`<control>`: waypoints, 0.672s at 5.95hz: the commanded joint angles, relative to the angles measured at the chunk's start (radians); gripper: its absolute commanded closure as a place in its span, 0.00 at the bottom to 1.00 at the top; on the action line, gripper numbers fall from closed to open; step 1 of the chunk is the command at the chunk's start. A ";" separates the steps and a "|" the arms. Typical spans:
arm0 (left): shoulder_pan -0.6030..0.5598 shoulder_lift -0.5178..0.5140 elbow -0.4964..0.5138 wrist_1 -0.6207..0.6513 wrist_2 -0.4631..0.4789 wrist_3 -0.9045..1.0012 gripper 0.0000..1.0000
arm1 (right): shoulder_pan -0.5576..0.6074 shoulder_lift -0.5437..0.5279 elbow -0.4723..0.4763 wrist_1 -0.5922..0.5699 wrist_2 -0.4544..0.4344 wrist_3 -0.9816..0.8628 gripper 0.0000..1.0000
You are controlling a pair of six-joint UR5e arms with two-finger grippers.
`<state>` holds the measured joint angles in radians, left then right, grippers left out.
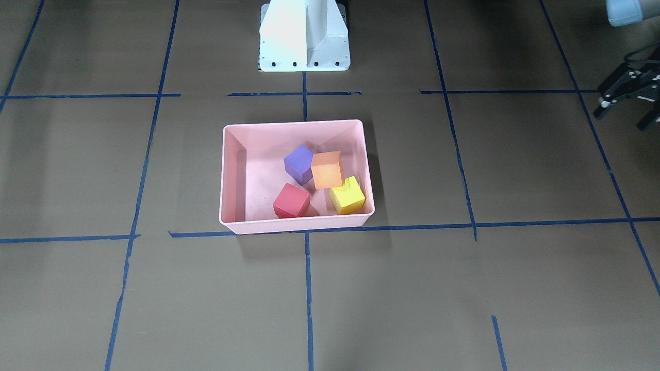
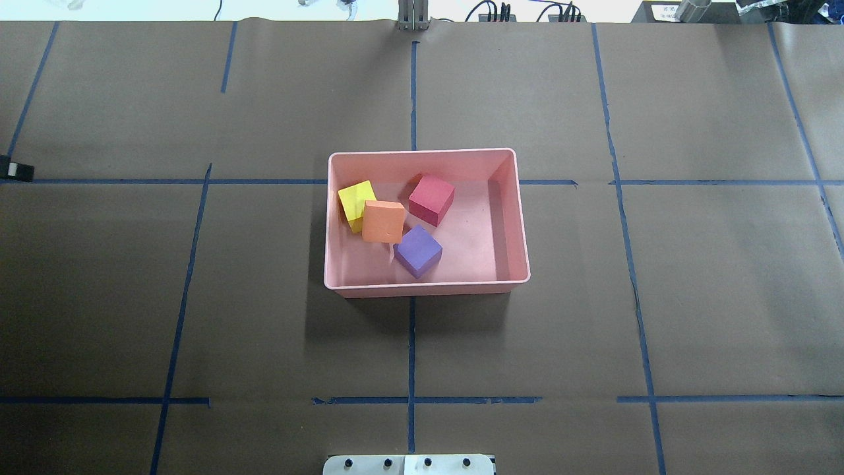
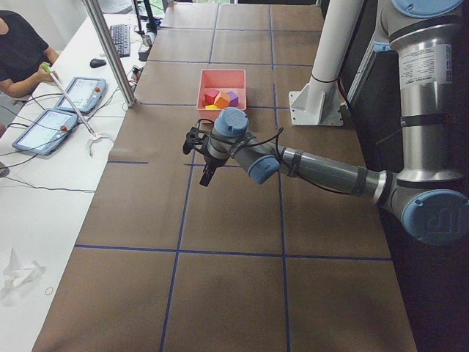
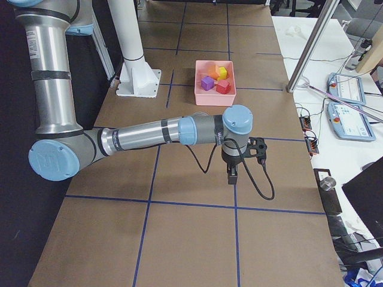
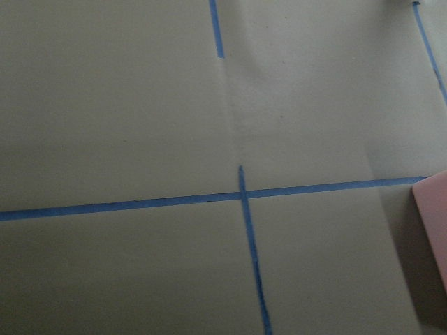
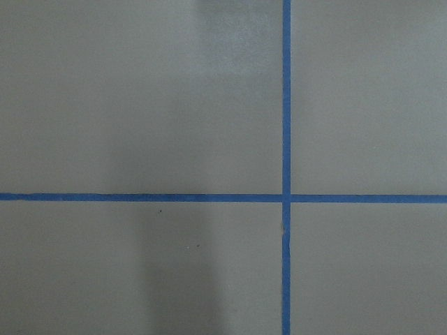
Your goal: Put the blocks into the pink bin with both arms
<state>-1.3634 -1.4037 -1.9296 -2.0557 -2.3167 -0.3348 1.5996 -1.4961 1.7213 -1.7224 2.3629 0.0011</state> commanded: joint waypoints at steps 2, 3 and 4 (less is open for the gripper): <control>-0.189 0.011 0.012 0.360 -0.001 0.483 0.00 | 0.052 0.002 -0.005 -0.146 -0.004 -0.215 0.00; -0.191 0.020 0.015 0.427 -0.009 0.528 0.00 | 0.054 0.000 -0.005 -0.146 -0.004 -0.216 0.00; -0.192 0.026 0.017 0.437 -0.010 0.539 0.00 | 0.054 0.000 -0.003 -0.146 -0.004 -0.216 0.00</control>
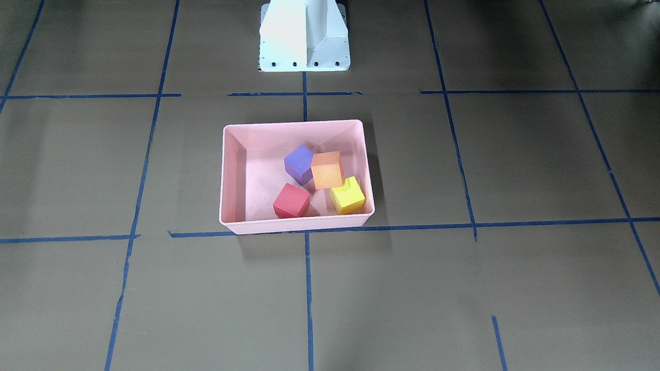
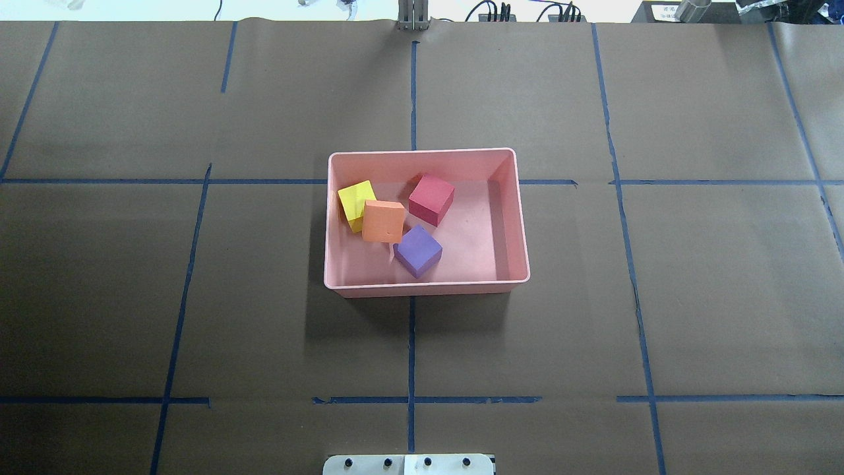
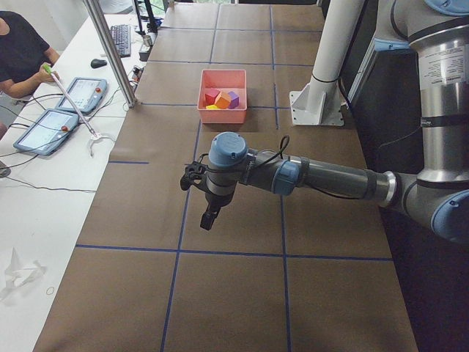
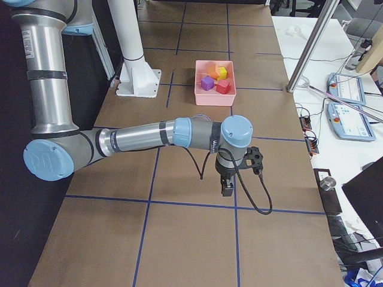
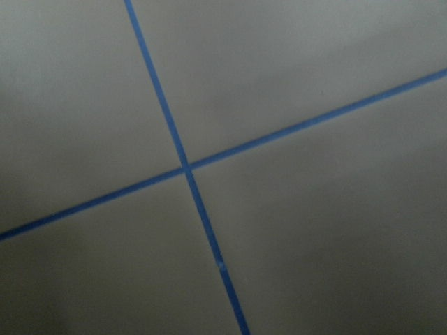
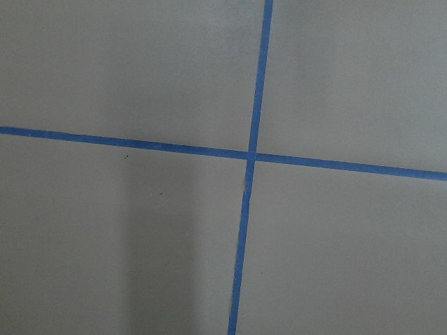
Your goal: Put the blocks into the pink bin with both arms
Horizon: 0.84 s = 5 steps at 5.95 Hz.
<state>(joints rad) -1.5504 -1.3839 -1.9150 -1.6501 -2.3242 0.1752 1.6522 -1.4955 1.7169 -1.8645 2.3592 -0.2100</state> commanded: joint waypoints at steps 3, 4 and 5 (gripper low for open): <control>-0.005 0.011 -0.001 0.162 -0.003 0.033 0.00 | 0.001 -0.035 0.022 -0.002 0.009 -0.005 0.00; -0.005 0.006 0.001 0.176 -0.012 0.024 0.00 | 0.001 -0.037 0.021 0.001 0.008 -0.003 0.00; -0.005 0.009 -0.001 0.176 -0.071 0.023 0.00 | 0.000 -0.055 0.021 0.007 -0.004 -0.003 0.00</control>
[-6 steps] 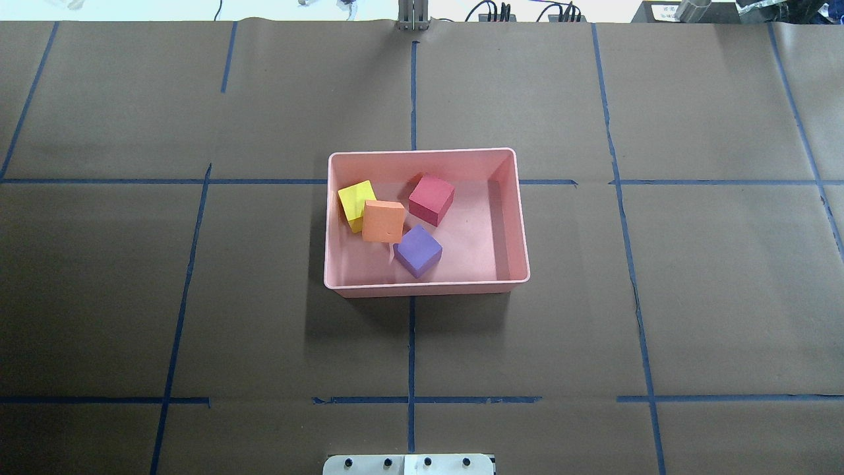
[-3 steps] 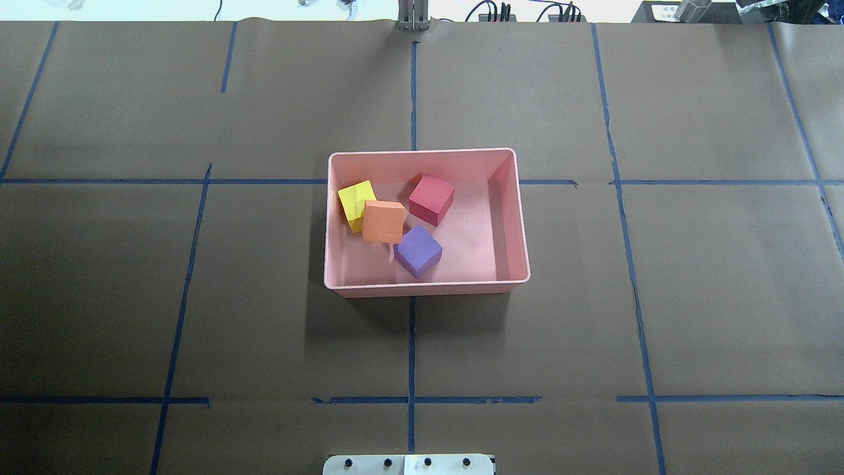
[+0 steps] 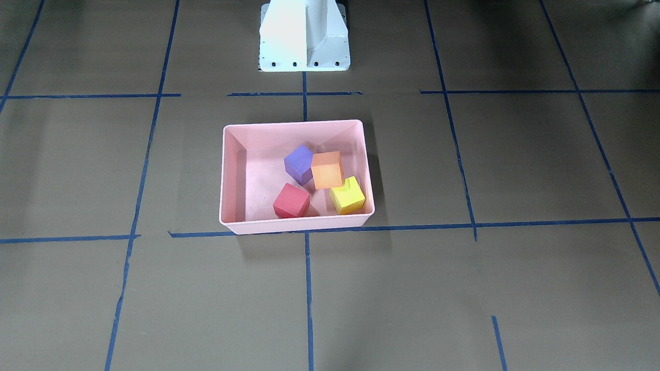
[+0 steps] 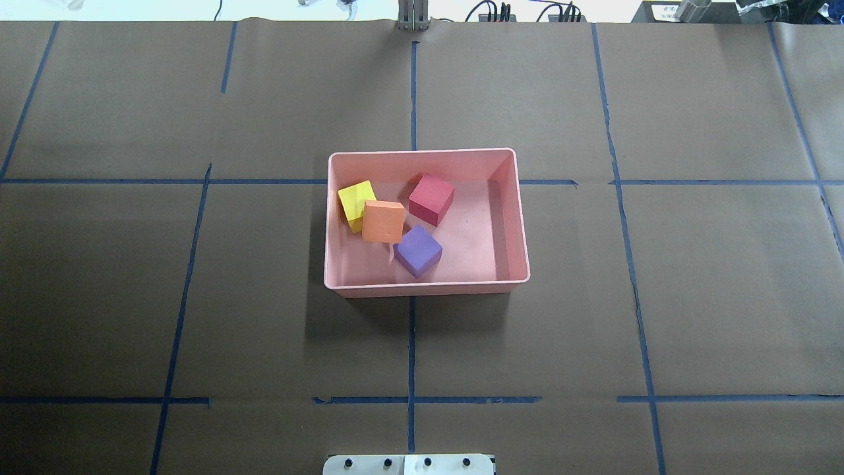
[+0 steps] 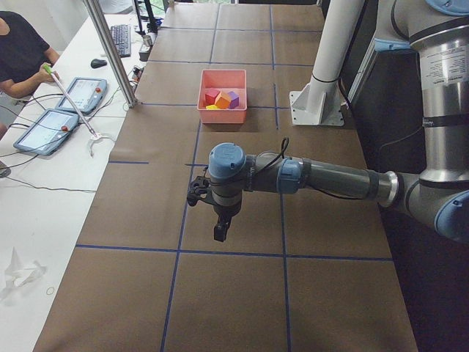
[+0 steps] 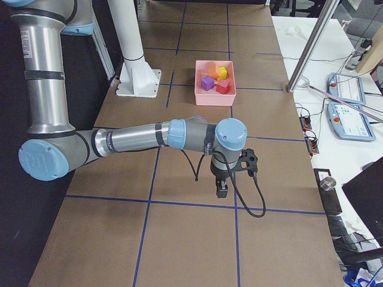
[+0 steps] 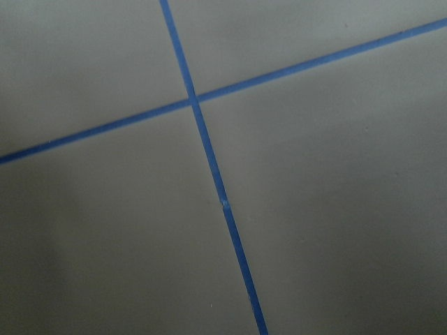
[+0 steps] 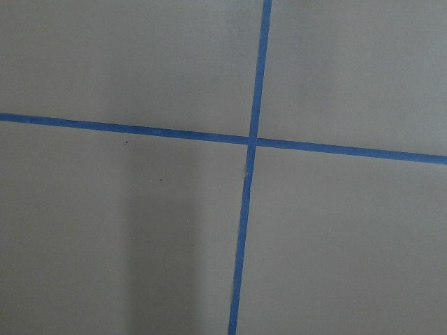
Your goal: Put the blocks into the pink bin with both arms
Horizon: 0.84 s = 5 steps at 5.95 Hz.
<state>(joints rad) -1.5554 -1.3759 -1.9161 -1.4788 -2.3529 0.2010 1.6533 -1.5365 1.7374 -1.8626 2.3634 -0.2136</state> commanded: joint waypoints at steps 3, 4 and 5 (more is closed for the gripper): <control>0.000 0.001 0.006 -0.007 -0.100 -0.107 0.00 | -0.003 -0.082 0.023 0.005 -0.024 -0.004 0.00; -0.006 0.027 -0.009 -0.012 -0.080 -0.103 0.00 | -0.003 -0.083 0.027 0.005 -0.021 -0.004 0.00; -0.008 0.029 -0.021 -0.009 -0.081 -0.106 0.00 | -0.003 -0.091 0.027 0.006 -0.019 -0.006 0.00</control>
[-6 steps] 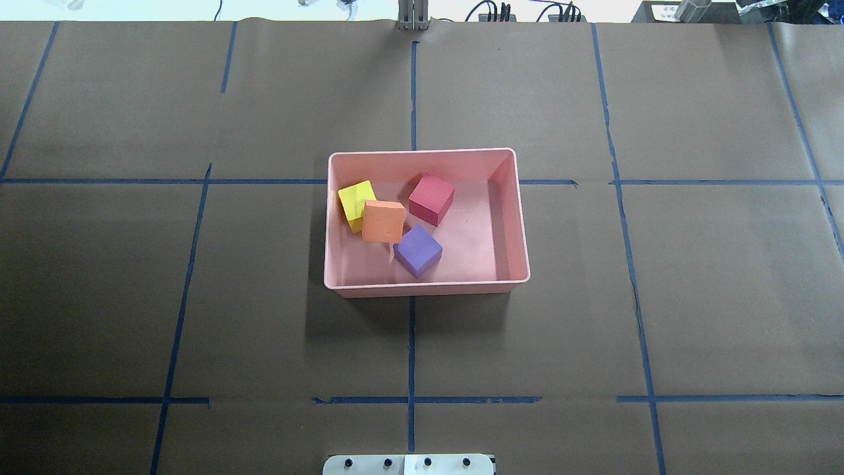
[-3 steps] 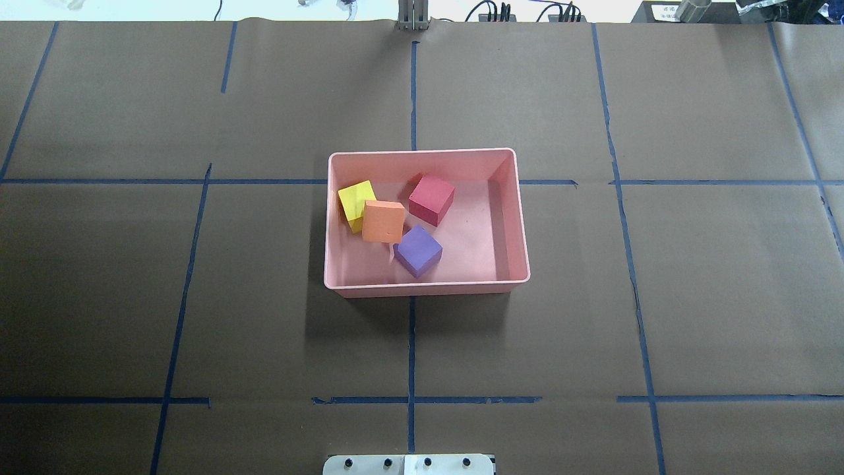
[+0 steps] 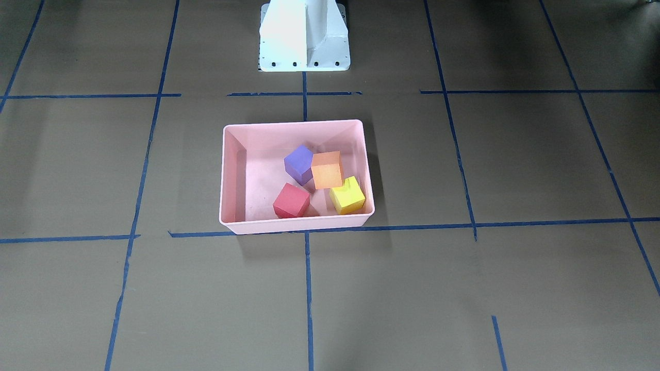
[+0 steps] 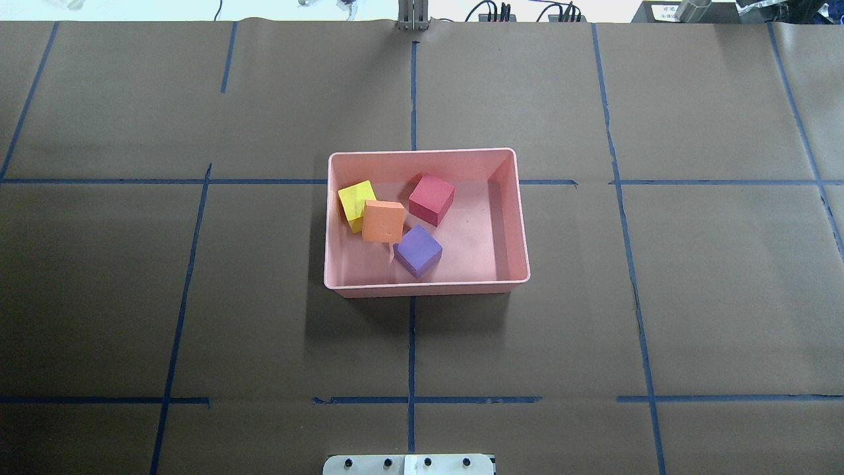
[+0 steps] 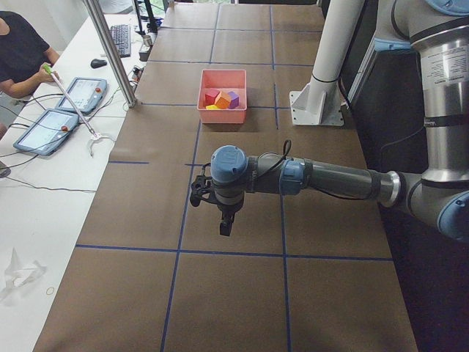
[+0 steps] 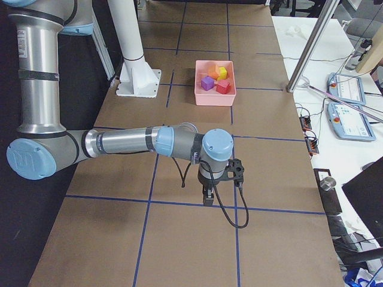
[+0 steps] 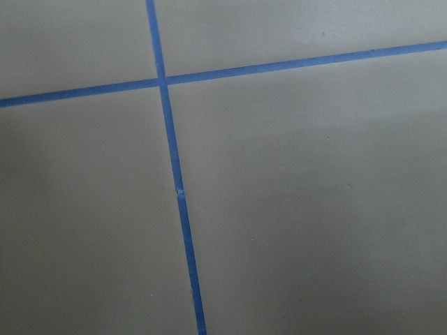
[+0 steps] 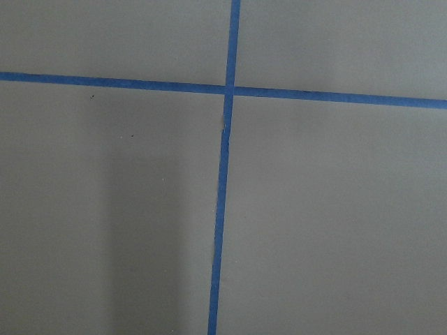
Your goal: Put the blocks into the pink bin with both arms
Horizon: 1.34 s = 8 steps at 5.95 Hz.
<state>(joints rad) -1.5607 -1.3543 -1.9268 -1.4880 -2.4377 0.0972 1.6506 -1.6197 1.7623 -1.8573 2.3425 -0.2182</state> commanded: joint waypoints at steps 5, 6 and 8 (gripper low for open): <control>0.001 0.004 0.002 -0.015 0.008 -0.002 0.00 | 0.000 -0.020 0.003 0.006 0.012 -0.001 0.00; 0.001 0.001 -0.004 -0.015 0.009 -0.001 0.00 | 0.000 -0.019 0.002 0.006 0.011 0.000 0.00; 0.004 -0.002 0.003 -0.015 0.012 -0.001 0.00 | 0.001 -0.052 -0.048 0.004 0.094 0.000 0.00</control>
<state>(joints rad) -1.5583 -1.3540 -1.9270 -1.5033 -2.4274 0.0965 1.6509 -1.6518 1.7413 -1.8534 2.3848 -0.2173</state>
